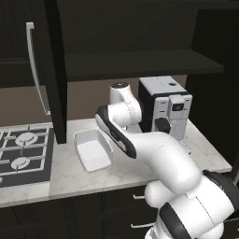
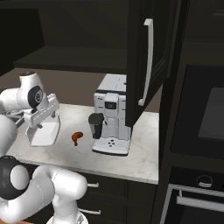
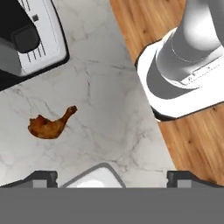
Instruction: Retrieve the tupperware from the cabinet, then place the raw meat into the tupperware to avoid contamination.
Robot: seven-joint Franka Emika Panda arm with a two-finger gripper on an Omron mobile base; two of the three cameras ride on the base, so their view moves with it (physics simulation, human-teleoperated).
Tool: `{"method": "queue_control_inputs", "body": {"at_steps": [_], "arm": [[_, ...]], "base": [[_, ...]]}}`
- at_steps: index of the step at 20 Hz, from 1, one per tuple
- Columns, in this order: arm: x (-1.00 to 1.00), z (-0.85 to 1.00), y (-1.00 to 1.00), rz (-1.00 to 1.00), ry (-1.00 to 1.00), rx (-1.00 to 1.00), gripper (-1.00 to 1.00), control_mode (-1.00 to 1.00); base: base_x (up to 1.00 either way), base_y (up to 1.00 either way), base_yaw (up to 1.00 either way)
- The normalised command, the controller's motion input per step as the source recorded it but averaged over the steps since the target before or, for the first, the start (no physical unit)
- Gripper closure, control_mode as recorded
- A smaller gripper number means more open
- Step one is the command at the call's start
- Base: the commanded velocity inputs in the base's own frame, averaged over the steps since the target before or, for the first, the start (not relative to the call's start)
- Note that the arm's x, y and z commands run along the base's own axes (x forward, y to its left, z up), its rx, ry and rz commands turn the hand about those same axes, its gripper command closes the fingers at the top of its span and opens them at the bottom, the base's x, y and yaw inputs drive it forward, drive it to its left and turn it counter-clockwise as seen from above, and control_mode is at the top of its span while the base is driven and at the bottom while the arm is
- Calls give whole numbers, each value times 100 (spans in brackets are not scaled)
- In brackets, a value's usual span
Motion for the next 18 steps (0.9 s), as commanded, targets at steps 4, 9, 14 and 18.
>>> {"method": "queue_control_inputs", "body": {"at_steps": [4, 9, 14, 18], "arm": [[-13, -7, -65, -19, -3, 10, -100, -100], [-8, 0, -66, -23, 0, 7, -100, -100], [0, -18, -14, -21, 0, 1, -100, -100], [7, -41, 1, -38, 0, 0, -100, -100]], "base": [[0, 0, 0], [0, 0, 0], [0, 0, 0], [0, 0, 0]]}}
